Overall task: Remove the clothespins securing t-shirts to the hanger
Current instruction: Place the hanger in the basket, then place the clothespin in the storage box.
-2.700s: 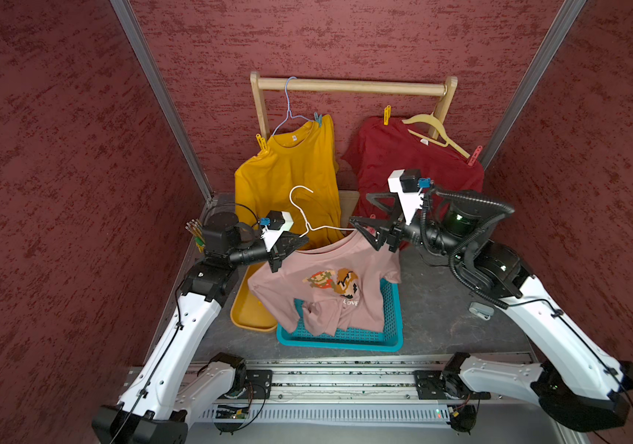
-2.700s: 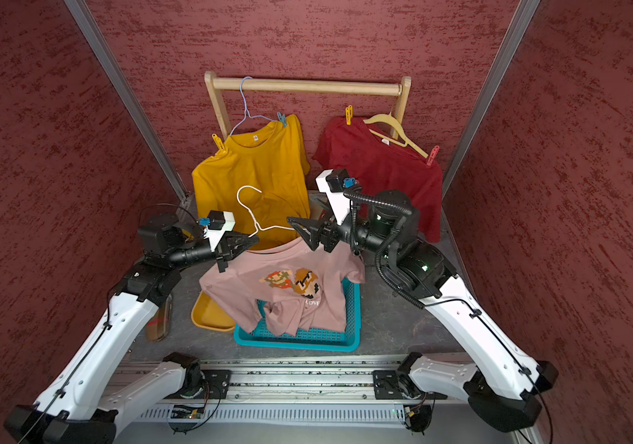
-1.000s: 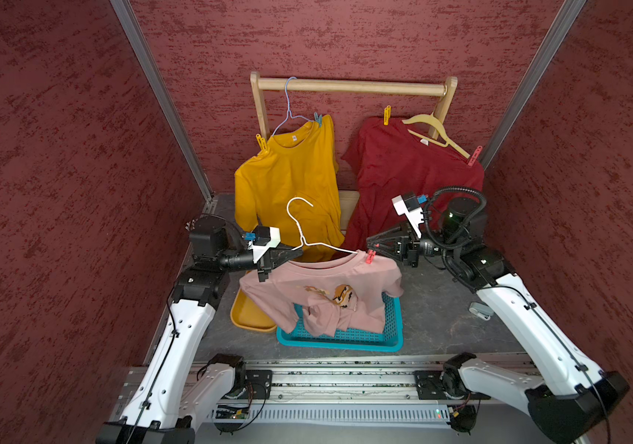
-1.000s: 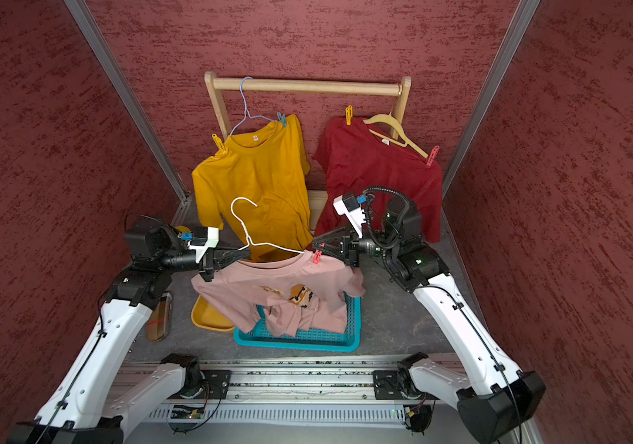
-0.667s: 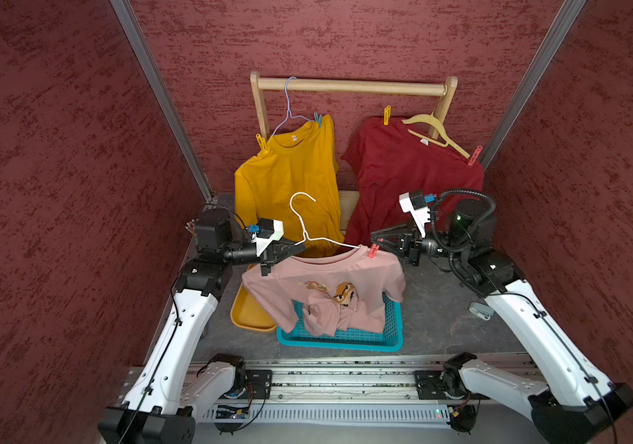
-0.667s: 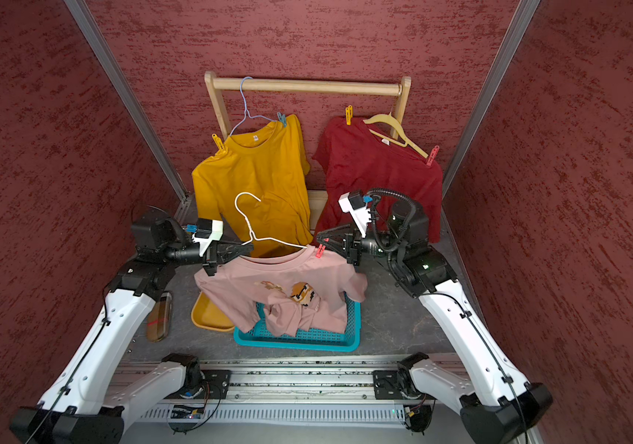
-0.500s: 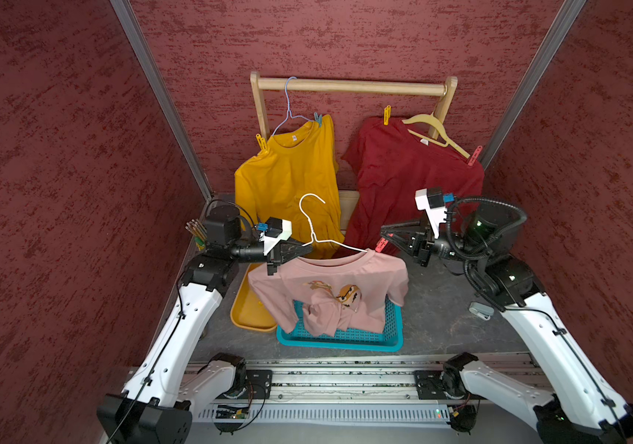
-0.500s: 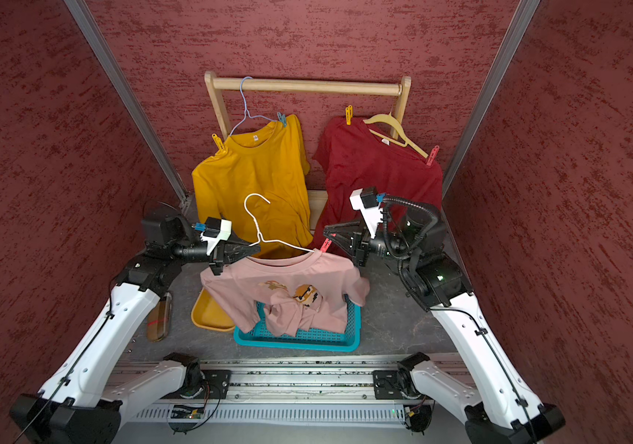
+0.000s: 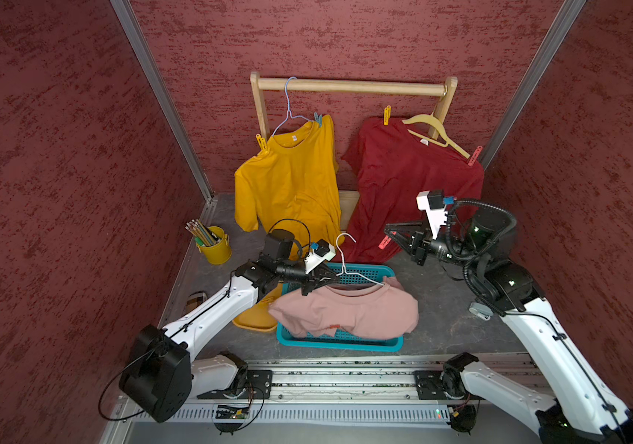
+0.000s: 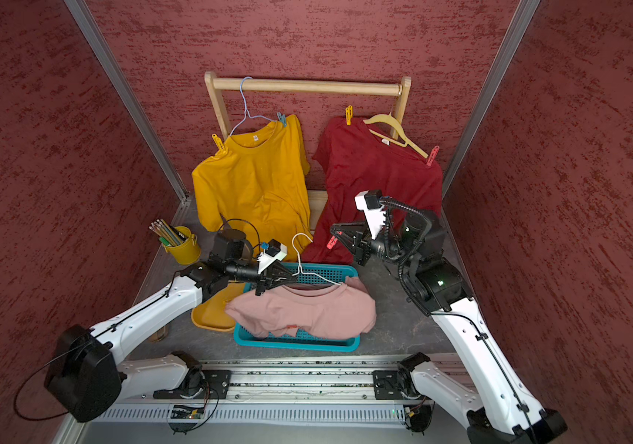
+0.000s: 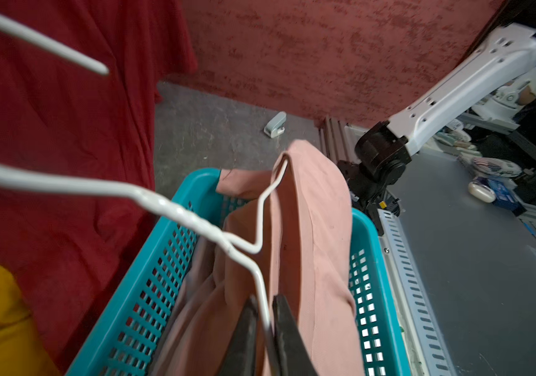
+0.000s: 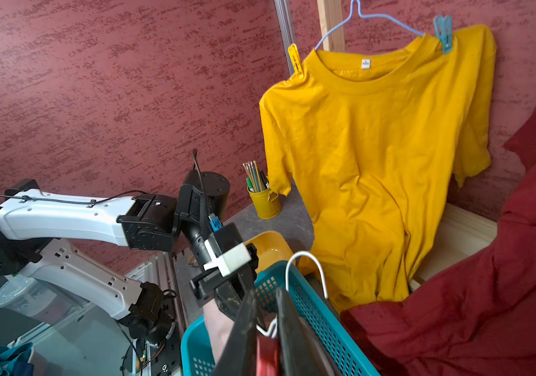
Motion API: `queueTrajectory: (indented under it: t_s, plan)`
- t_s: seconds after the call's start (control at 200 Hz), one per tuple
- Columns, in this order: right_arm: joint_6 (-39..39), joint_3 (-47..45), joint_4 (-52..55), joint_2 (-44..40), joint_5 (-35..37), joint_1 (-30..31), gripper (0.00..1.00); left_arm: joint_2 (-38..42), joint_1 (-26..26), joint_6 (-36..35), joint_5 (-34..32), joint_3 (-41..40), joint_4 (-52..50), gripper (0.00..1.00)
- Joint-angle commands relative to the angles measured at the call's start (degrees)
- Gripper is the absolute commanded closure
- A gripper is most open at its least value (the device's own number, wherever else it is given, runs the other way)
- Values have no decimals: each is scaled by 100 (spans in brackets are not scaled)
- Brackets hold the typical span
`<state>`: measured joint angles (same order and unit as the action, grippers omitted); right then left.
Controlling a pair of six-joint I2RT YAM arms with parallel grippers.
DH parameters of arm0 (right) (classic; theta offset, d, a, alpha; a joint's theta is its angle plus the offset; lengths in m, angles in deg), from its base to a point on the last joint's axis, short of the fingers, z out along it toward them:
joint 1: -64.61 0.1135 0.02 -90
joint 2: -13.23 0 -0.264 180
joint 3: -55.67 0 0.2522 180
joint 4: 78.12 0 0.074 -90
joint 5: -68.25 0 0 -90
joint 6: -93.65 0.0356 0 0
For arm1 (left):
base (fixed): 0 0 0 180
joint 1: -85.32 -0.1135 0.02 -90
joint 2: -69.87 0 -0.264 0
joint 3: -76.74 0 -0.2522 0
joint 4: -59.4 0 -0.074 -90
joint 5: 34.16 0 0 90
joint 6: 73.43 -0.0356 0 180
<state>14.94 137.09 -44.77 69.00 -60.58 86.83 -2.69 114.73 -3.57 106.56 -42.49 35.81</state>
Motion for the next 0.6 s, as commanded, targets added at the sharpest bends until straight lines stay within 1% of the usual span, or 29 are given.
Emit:
queueTrajectory:
  t_s: [0.0, 0.035, 0.12, 0.185, 0.235, 0.316, 0.361, 0.431, 0.521, 0.591]
  plan:
    - [496, -348, -478, -9, 121, -38, 100, -49, 70, 585, -1051, -190, 512, 72]
    - [659, -505, -674, 8, 132, -34, 100, -29, 96, 554, -1249, -246, 489, 64]
    - [1160, -926, -1211, 67, 246, -28, 100, 124, 149, 473, -1756, -288, 332, 49]
    - [1551, -1259, -1620, 122, 326, -24, 100, 339, 160, 426, -2164, -269, 185, 41]
    - [1847, -1499, -1909, 162, 409, -27, 100, 576, 167, 370, -2530, -251, 56, 38]
    - [2297, -1883, -2400, 179, 555, -16, 100, 1021, 175, 268, -3116, -244, -106, 38]
    - [2576, -2123, -2727, 195, 659, -7, 96, 1280, 203, 265, -3377, -273, -116, 38]
    - [2910, -2398, -3200, 277, 667, 73, 95, 1660, 326, 335, -3738, -362, 27, 41]
    - [3152, -2584, -3599, 456, 874, 319, 95, 1986, 670, 796, -4317, -550, 504, 49]
    - [3262, -2621, -3778, 659, 1131, 568, 95, 2045, 1046, 1189, -4625, -690, 998, 50]
